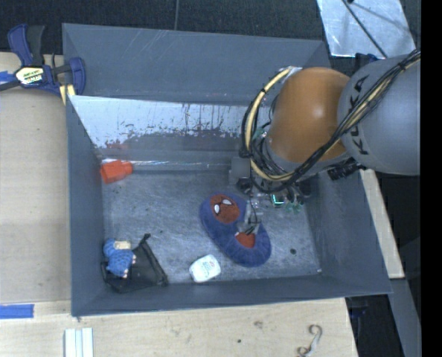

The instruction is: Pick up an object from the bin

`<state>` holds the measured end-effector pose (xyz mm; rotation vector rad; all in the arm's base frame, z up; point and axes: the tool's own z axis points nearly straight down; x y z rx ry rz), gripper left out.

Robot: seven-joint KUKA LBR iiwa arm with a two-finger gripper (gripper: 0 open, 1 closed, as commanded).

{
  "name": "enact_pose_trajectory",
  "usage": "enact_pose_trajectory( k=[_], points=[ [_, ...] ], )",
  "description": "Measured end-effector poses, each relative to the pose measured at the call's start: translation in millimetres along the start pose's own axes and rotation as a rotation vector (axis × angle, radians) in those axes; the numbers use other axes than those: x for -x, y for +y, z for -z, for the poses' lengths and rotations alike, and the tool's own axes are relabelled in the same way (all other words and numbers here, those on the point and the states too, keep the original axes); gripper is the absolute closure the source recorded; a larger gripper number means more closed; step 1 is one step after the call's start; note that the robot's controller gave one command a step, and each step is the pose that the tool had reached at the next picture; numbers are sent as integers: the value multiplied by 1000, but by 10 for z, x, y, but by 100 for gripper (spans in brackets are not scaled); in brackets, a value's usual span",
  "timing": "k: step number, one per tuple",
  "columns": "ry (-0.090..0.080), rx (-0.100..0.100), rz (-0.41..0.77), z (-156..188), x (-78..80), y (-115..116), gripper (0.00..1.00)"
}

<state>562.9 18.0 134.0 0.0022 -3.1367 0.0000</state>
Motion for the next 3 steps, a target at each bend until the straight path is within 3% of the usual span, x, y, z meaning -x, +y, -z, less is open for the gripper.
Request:
enact_pose_trajectory(
  k=[1, 2, 3],
  points=[
    [0, 1, 8, -674, -15, -170, 0],
    [-17, 0, 8, -596, 42, -170, 100],
    [-17, 1, -14, 835, -121, 27, 100]
  ],
)
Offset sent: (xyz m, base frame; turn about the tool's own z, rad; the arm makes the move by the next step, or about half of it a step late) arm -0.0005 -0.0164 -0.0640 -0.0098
